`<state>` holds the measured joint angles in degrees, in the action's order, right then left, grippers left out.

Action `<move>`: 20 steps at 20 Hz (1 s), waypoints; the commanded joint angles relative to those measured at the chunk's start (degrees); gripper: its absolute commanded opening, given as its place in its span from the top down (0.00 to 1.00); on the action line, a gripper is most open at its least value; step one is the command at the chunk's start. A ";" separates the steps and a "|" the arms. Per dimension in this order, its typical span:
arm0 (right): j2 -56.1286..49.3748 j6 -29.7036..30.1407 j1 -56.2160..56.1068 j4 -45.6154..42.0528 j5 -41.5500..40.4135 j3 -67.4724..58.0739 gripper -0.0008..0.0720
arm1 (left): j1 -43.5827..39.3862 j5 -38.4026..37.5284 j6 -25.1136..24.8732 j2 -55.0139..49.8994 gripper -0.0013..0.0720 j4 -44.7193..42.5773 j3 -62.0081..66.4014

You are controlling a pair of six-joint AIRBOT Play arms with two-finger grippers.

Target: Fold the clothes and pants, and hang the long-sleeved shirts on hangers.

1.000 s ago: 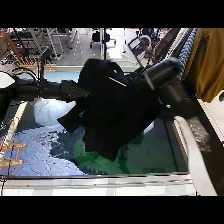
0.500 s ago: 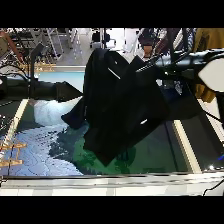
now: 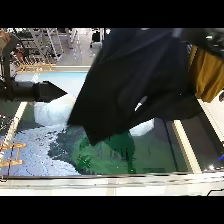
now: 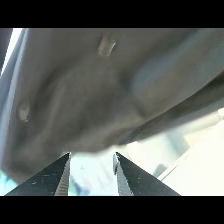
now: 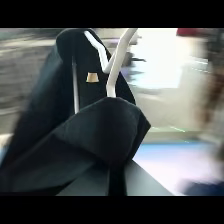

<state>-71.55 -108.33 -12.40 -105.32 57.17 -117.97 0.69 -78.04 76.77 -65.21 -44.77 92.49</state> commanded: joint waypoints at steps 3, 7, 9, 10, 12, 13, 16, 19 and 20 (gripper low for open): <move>4.87 -2.38 21.86 -17.29 21.31 -0.07 0.94 | 1.44 -1.55 -0.26 0.63 0.61 -2.86 -0.02; 9.46 -2.40 41.11 -24.00 19.56 -0.42 0.94 | 1.57 -1.57 -3.65 0.63 0.61 -3.48 -0.02; 9.86 -2.45 51.21 -24.41 14.38 -2.05 0.94 | 1.57 -1.70 -4.00 0.63 0.61 -3.48 -0.02; 9.77 -2.54 55.80 -24.44 10.95 -2.71 0.94 | 1.57 -2.08 -4.02 0.63 0.61 -3.48 -0.02; 9.29 -2.69 65.57 -24.46 4.76 -2.73 0.94 | 1.57 -3.58 -4.00 0.63 0.61 -3.48 -0.02; 8.48 -2.69 70.60 -24.37 2.34 -2.73 0.94 | 1.57 -4.42 -3.98 0.63 0.61 -3.48 -0.02; 5.29 -8.41 85.02 -19.02 -3.54 -2.73 0.94 | 1.57 -7.08 -3.93 0.63 0.61 -3.48 -0.02; 1.40 -8.59 94.57 -11.52 -6.16 -2.71 0.94 | 1.57 -8.85 -3.37 0.63 0.61 -3.41 -0.02; 0.48 -8.66 96.59 -10.51 -6.32 -2.71 0.94 | 1.57 -9.11 -3.04 0.63 0.61 -3.21 -0.02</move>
<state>-68.27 -115.55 75.31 -121.34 54.63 -120.57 2.22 -85.23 72.97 -64.62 -48.23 92.49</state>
